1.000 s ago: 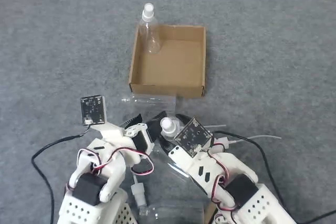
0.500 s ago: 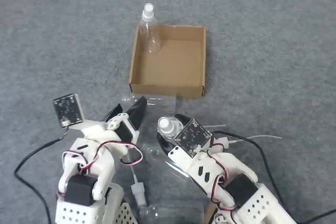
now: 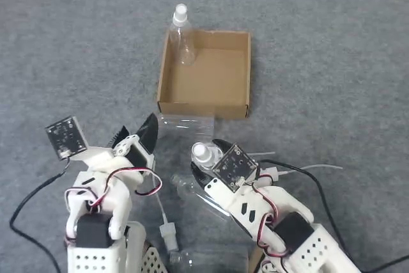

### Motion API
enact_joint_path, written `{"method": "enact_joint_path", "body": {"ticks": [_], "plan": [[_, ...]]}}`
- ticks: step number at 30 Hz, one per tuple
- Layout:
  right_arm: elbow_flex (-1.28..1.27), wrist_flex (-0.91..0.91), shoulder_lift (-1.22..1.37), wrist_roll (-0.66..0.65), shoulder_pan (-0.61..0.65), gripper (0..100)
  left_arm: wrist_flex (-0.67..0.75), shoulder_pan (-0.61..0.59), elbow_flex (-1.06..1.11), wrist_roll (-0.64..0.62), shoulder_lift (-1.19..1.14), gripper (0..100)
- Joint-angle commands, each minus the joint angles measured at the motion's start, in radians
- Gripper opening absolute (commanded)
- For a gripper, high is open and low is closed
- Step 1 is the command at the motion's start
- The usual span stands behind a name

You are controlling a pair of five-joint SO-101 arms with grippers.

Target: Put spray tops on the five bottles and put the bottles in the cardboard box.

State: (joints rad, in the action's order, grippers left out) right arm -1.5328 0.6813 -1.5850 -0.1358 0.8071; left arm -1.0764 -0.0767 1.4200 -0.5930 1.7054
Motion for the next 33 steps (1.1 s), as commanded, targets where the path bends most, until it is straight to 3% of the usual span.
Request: {"method": "enact_joint_path", "body": {"ticks": [1,10,26,33], "plan": [[0.021,-0.016,-0.021,0.0,0.004,1.2,-0.005,-0.006,-0.001,0.009,0.011,22],[0.021,-0.015,-0.021,0.0,0.004,1.2,-0.003,0.002,-0.001,0.011,0.011,1],[0.025,-0.018,-0.021,-0.002,-0.099,1.2,0.038,-0.008,0.035,0.014,0.011,1],[0.087,0.019,-0.021,-0.002,-0.093,1.2,0.198,-0.006,0.142,0.012,0.011,1]]}}
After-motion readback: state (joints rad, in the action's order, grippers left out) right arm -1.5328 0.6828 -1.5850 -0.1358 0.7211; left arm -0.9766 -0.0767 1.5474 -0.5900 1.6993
